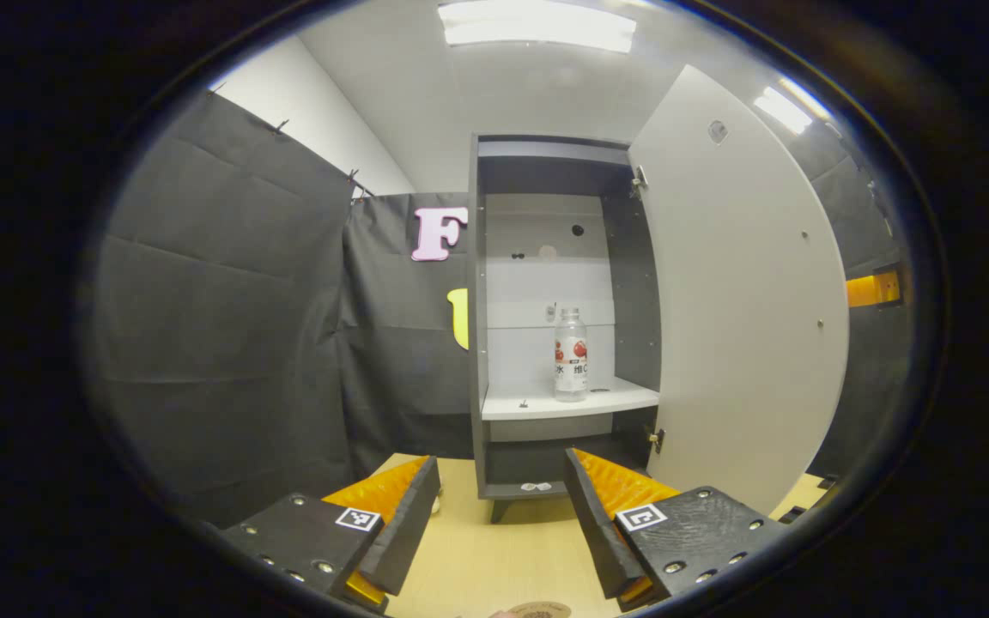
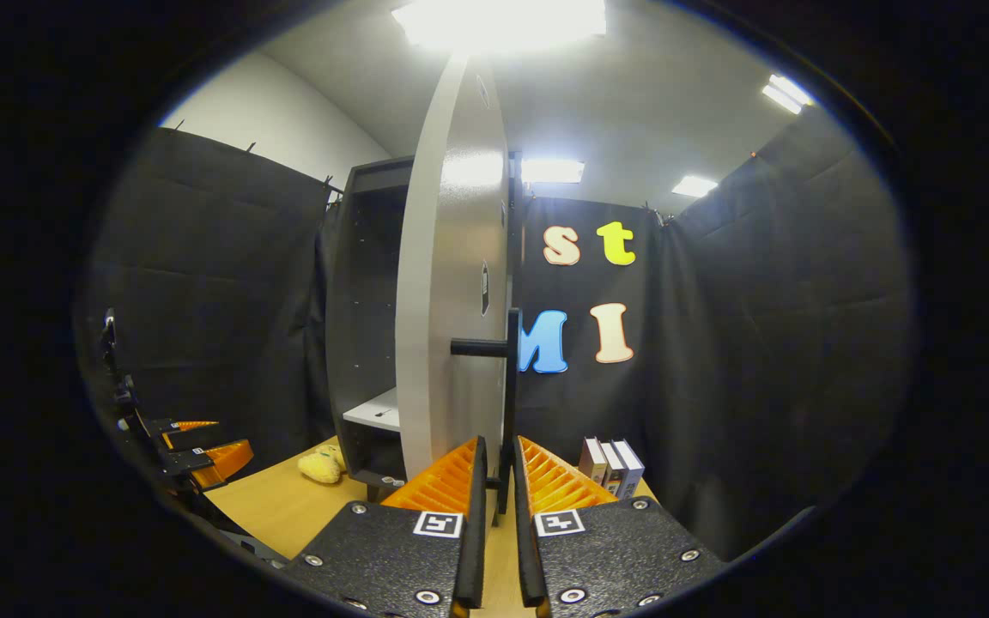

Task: Open the cabinet door with the right hand, grasp the bottle in the cabinet with the left hand and place it on the coaster, then close the cabinet door with the right hand.

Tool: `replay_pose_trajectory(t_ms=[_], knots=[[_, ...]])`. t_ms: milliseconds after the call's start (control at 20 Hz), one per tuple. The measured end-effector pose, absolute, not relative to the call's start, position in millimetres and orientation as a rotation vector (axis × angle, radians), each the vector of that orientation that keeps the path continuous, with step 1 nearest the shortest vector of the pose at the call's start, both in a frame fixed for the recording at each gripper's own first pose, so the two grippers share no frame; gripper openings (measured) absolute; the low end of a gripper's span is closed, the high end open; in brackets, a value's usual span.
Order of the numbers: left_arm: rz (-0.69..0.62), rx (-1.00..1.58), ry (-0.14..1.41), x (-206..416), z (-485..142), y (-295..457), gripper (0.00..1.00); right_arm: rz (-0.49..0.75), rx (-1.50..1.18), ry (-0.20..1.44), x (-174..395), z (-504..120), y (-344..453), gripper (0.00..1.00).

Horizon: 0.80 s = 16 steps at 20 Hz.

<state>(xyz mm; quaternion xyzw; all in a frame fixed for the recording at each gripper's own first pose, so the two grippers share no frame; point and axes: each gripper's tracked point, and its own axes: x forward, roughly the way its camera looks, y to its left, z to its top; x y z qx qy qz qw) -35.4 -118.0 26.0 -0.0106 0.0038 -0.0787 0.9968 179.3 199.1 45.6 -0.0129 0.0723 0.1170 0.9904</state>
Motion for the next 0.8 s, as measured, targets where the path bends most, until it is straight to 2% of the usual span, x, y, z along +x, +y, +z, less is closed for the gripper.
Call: replay_pose_trajectory(t_ms=[100,150,200,250,300,350,450,500,550,650,700,800], knots=[[-0.160,-0.015,0.004,-36.9,31.2,-127.3,0.87,0.244,0.006,0.145,176.9,47.0,199.9,0.14],[-0.162,-0.018,0.002,-33.7,32.7,-133.2,0.84,0.271,0.030,0.146,173.0,47.5,205.9,0.14],[-0.163,-0.020,0.001,-30.6,36.7,-139.1,0.87,0.295,0.042,0.145,169.7,48.5,209.5,0.14],[-0.169,-0.025,0.000,-27.3,40.0,-146.6,0.80,0.302,0.035,0.141,168.5,47.8,203.9,0.13],[-0.171,-0.027,0.000,-24.2,44.3,-152.2,0.80,0.301,0.015,0.136,165.3,47.9,195.9,0.13],[-0.175,-0.030,0.000,-17.6,49.0,-155.3,0.84,0.292,-0.005,0.133,159.8,45.5,184.7,0.17],[-0.193,-0.036,0.000,-1.8,57.5,-166.0,0.84,0.278,-0.018,0.138,149.5,38.3,171.9,0.21],[-0.209,-0.040,-0.001,9.2,61.9,-173.2,0.84,0.272,-0.016,0.140,145.4,35.4,167.6,0.27],[-0.226,-0.039,0.002,19.6,65.2,-180.9,0.84,0.251,-0.015,0.138,141.1,34.1,160.7,0.58],[-0.260,-0.029,0.000,44.2,73.7,-193.5,0.83,0.176,-0.019,0.131,135.5,31.2,140.4,0.92],[-0.277,-0.025,-0.005,57.7,79.2,-200.3,0.83,0.136,-0.018,0.135,132.1,29.3,131.2,0.95],[-0.318,-0.035,-0.005,88.3,85.5,-216.0,0.83,0.069,-0.010,0.144,125.3,22.9,117.0,0.95]])
